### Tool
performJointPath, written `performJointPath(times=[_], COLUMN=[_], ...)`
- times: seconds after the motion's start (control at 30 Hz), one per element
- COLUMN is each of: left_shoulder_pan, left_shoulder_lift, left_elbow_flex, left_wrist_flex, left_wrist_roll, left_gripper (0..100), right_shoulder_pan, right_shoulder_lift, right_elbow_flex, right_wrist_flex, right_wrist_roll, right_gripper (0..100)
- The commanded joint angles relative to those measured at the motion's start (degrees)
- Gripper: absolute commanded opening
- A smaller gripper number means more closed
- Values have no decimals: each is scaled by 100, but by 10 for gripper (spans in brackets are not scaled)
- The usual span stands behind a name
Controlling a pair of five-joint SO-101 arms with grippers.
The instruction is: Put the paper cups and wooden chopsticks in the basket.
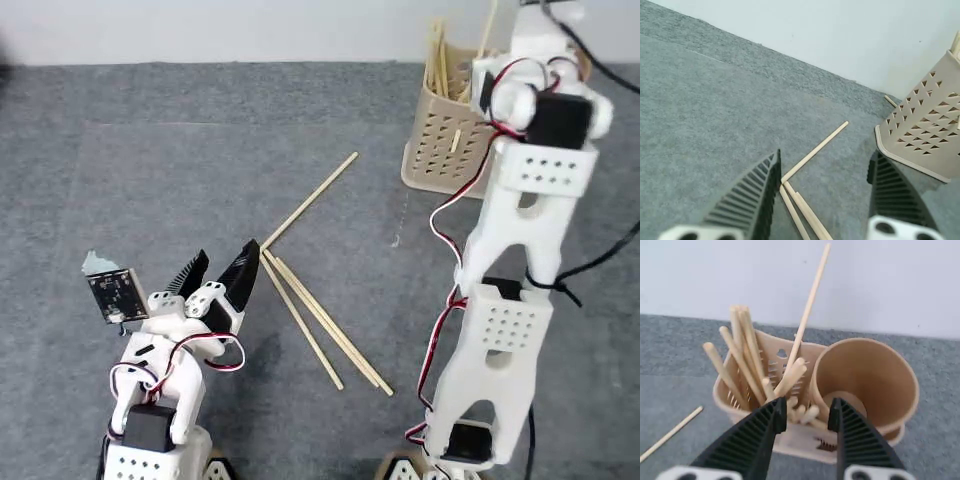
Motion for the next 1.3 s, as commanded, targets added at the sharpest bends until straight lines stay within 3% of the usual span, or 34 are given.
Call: performJointPath(times=[0.0, 0.2, 0.4, 0.8, 1.1, 1.27], left_shoulder_pan=[9, 0, 0, -396, -387, -387], left_shoulder_lift=[-88, -88, -88, -88, -88, -88], left_elbow_flex=[-31, -31, -31, -84, -84, -75], left_wrist_flex=[-132, -132, -132, -158, -167, -167], left_wrist_roll=[-62, -70, -70, -70, -185, -185], left_gripper=[268, 268, 268, 268, 268, 268], right_shoulder_pan=[-163, -136, 523, 620, 92, 198], right_shoulder_lift=[-470, -576, -1253, -3653, -4804, -4831], right_elbow_flex=[-316, 105, 1248, 5257, 8369, 9670], right_wrist_flex=[567, 602, 602, 585, 567, -444], right_wrist_roll=[176, 378, 387, 941, 941, 466], right_gripper=[147, 147, 147, 147, 151, 148])
